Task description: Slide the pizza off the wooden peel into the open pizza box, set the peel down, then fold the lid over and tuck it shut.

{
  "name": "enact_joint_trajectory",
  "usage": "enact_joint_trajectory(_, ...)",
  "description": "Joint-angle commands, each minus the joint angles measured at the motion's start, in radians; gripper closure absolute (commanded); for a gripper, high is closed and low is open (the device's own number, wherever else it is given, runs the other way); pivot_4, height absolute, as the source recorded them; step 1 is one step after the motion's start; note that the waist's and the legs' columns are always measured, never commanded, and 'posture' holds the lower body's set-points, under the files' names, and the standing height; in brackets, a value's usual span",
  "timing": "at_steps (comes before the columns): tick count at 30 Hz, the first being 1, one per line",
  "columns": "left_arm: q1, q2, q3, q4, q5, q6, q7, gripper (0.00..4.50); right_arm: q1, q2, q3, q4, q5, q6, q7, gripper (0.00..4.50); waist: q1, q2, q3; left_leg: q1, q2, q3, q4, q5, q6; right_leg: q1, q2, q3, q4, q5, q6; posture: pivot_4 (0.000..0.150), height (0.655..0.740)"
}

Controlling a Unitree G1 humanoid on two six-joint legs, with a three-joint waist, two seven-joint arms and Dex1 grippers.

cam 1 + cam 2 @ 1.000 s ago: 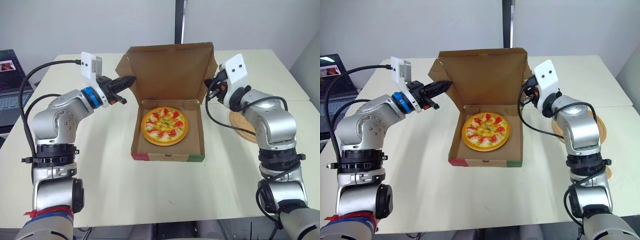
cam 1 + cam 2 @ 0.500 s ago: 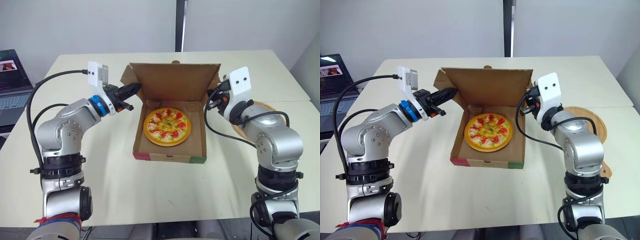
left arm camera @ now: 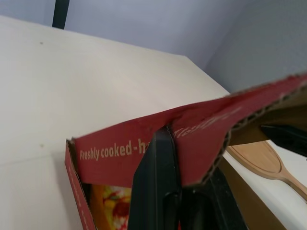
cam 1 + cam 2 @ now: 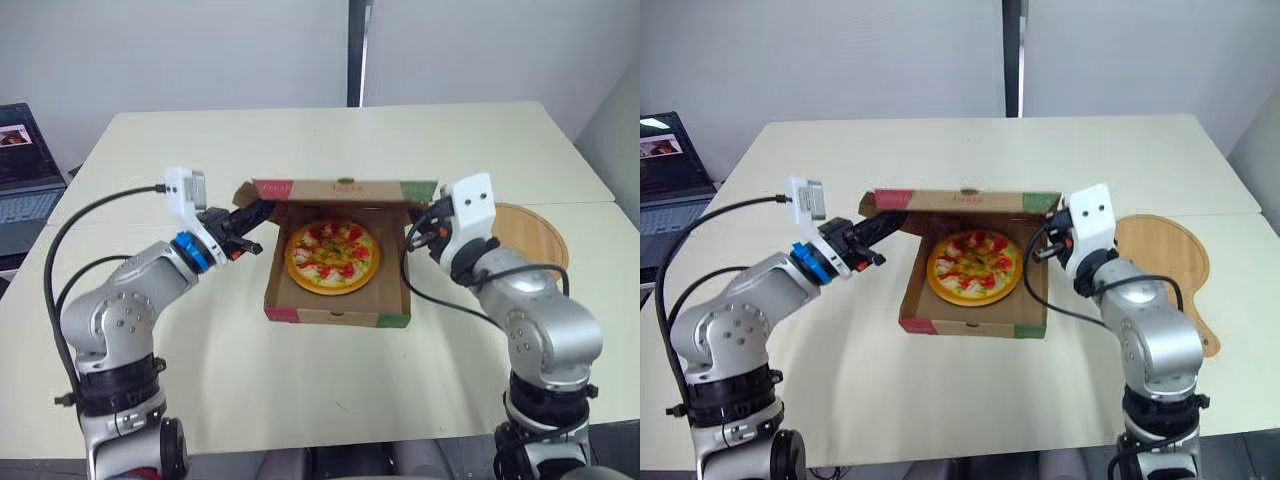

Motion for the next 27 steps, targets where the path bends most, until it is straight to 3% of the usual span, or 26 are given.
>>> enact_joint_trajectory(1,0.038,0.001,-0.023,-0.066,-0.024,-0.003,0.01,4.5,0.032,0.022,0.053,-0.032,0.014,-0.069,-0.006,4.49,0.001,0.0,0.0,0.001,0.0,0.0,0.0,0.0,0.0,0.001,0.0,0.0,0.0,0.0,0.0,0.15,0.74)
enact_joint_trajectory(16,0.106,0.027,-0.056,-0.084,0.009,-0.089,0.014,4.5,0.166,0.072,0.082,0.016,0.023,-0.252,-0.029,4.49,0.004,-0.001,-0.004,0.002,0.0,0.001,-0.001,0.0,0.0,0.002,0.001,0.001,-0.001,0.0,0.0,0.15,0.74)
enact_joint_trajectory(19,0.117,0.038,-0.063,-0.085,0.014,-0.103,0.008,4.5,0.178,0.066,0.062,0.008,0.04,-0.248,-0.016,3.91,0.004,-0.001,-0.004,0.003,0.0,0.0,-0.001,0.0,0.0,0.002,0.001,0.001,-0.001,0.0,0.0,0.15,0.74)
enact_joint_trajectory(26,0.125,0.057,-0.075,-0.075,0.028,-0.138,-0.004,4.5,0.262,-0.047,-0.023,-0.046,0.135,-0.214,0.079,1.55,0.012,-0.001,-0.004,0.002,0.0,0.001,-0.001,0.0,0.0,0.003,0.001,0.001,-0.002,0.0,0.0,0.15,0.74)
enact_joint_trajectory(27,0.126,0.058,-0.076,-0.075,0.029,-0.141,-0.004,4.5,0.276,-0.072,-0.036,-0.053,0.149,-0.213,0.099,1.55,0.014,-0.001,-0.004,0.002,0.0,0.001,-0.001,0.0,0.0,0.003,0.001,0.001,-0.002,0.0,0.0,0.15,0.74)
